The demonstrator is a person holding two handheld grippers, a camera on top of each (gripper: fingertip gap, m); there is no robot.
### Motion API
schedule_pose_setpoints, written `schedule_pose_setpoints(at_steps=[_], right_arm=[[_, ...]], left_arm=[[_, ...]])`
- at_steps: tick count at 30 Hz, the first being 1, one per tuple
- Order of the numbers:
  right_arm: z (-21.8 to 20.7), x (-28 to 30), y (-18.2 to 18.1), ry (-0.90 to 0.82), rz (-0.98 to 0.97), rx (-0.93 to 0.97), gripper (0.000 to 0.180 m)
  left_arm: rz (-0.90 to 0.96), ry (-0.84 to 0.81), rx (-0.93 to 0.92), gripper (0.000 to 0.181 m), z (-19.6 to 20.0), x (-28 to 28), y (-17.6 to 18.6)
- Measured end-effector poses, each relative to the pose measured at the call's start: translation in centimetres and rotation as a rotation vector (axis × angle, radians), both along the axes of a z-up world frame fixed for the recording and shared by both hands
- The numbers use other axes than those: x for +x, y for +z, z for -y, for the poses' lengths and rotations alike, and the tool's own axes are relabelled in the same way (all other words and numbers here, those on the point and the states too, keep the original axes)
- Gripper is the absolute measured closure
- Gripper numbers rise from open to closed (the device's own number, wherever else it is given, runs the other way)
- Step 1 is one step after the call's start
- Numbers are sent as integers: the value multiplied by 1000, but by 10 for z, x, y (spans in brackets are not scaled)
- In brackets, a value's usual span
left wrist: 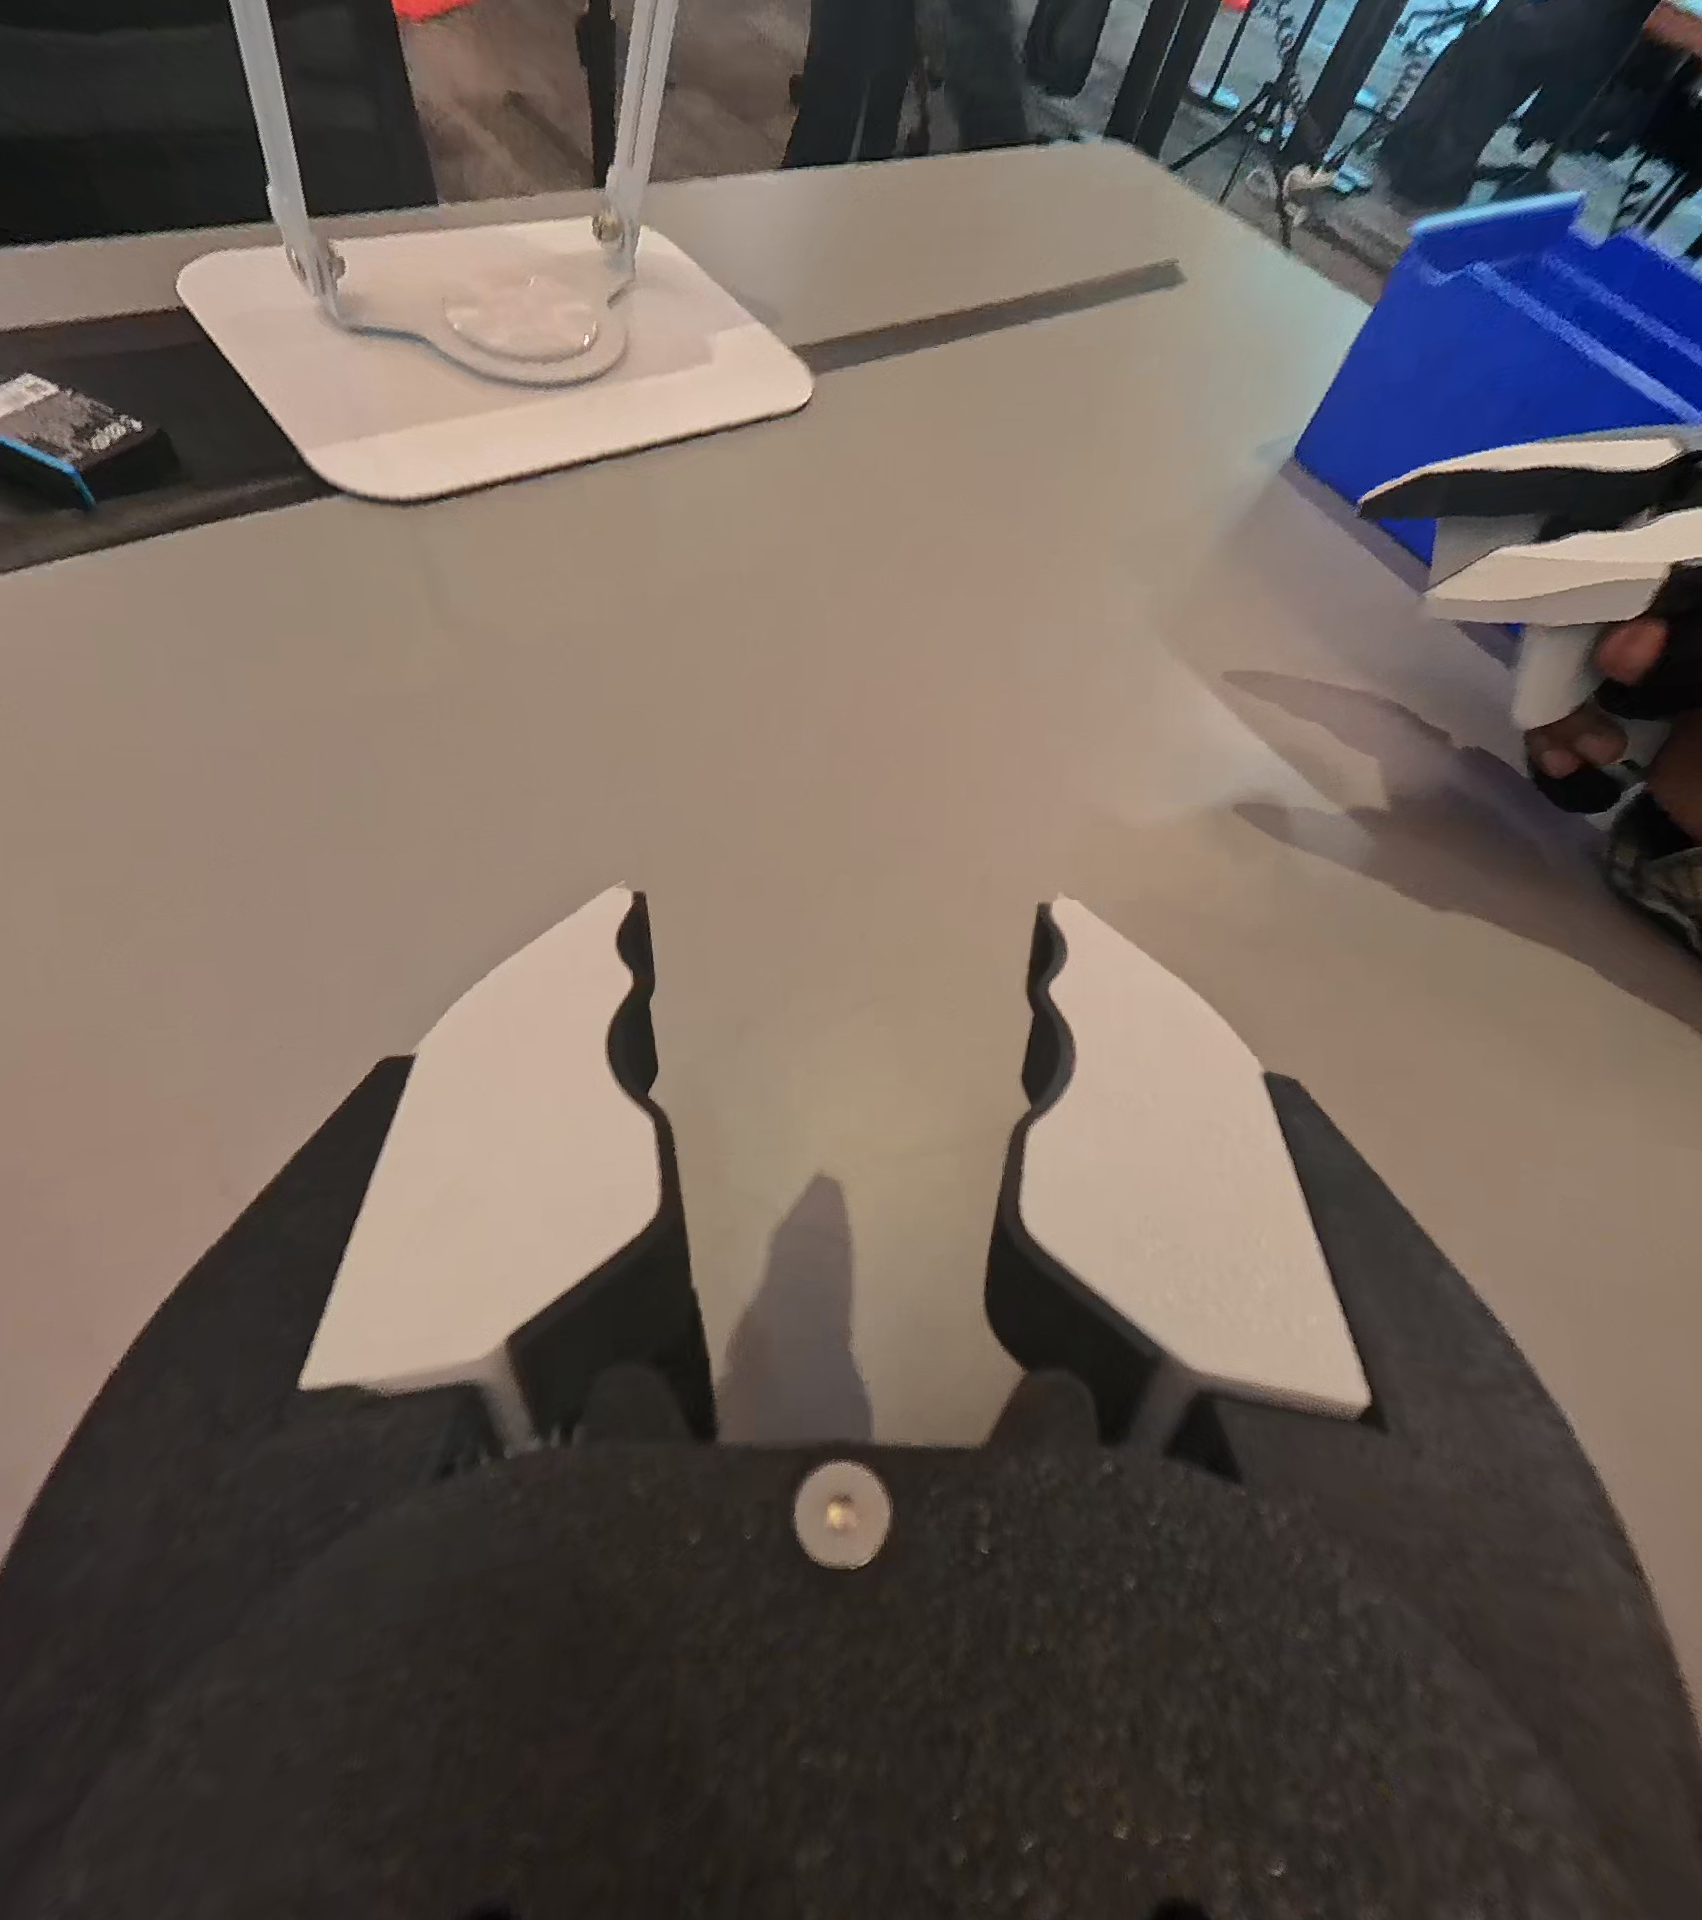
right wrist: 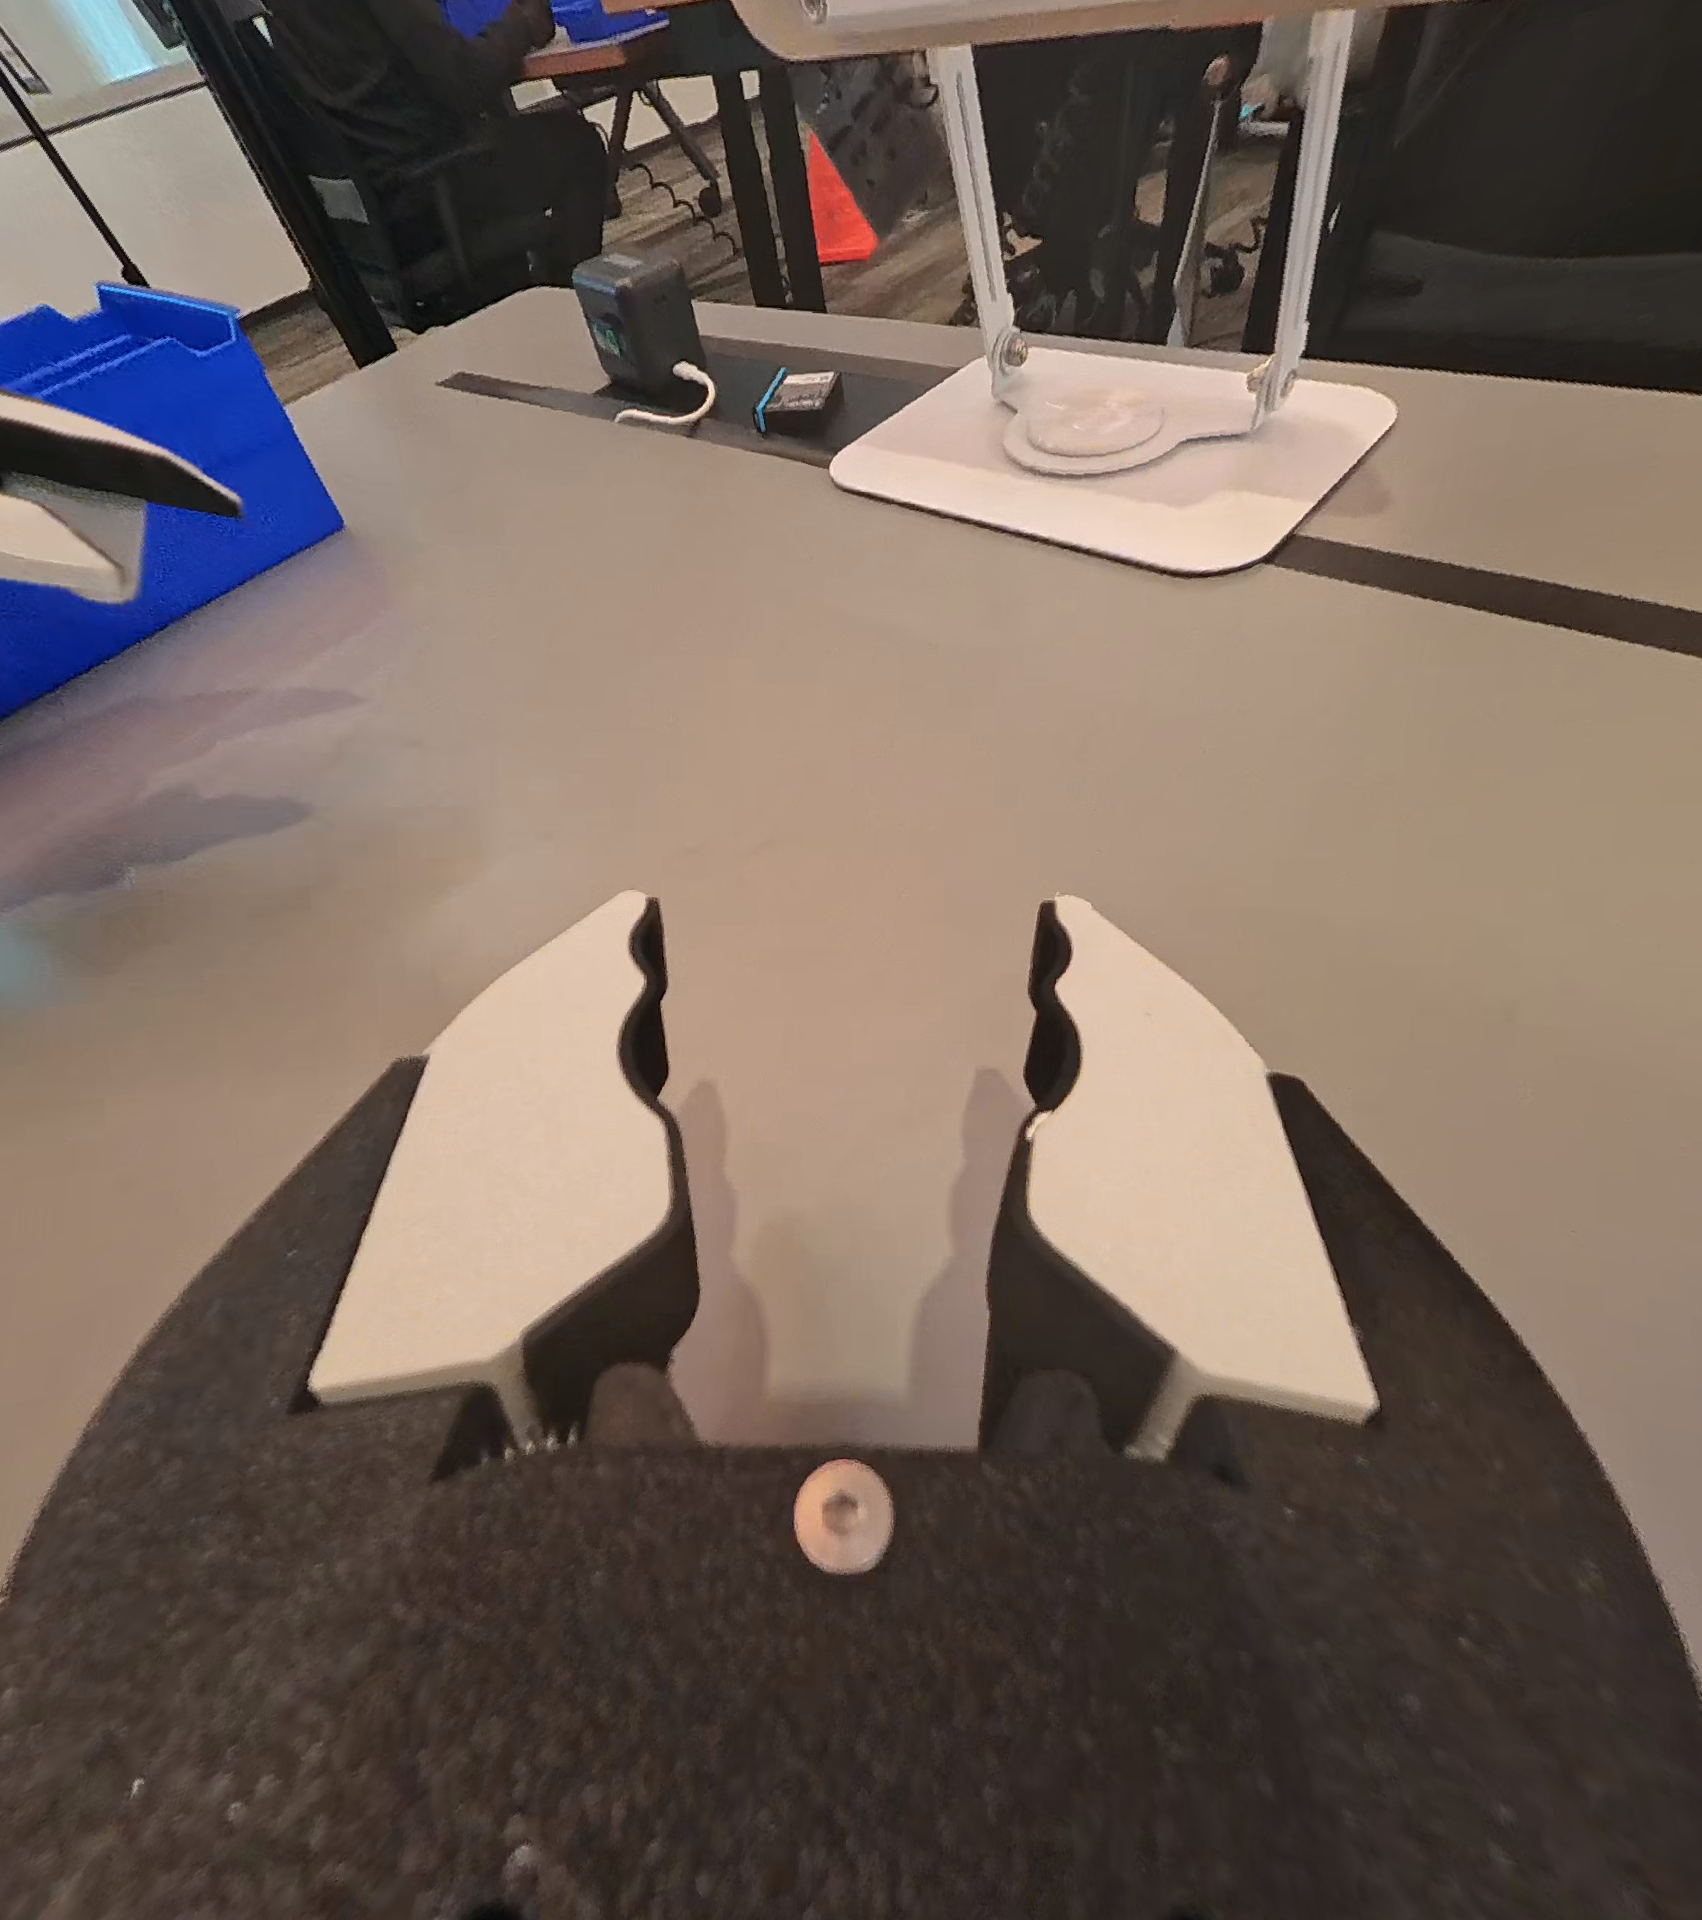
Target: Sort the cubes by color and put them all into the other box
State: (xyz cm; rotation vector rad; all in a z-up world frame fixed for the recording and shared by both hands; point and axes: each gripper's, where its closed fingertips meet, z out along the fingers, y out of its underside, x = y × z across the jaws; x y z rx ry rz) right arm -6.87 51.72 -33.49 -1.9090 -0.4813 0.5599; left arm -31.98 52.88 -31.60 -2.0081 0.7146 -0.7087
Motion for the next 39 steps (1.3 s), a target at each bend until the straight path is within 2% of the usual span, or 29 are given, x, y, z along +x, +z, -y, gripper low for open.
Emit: schedule_pose_setpoints(at_steps=[9,18,30,39], right_arm=[[-2,5,5,-16,-21,21,112],[0,1,6,2,-19,23,112],[0,0,5,6,-18,18,112],[1,2,6,6,-24,21,112]], left_arm=[[-20,-45,81,110,45,-11,70],[-95,-8,148,110,76,-58,121],[-193,232,126,111,69,-180,143],[-278,351,34,112,62,-254,119]])
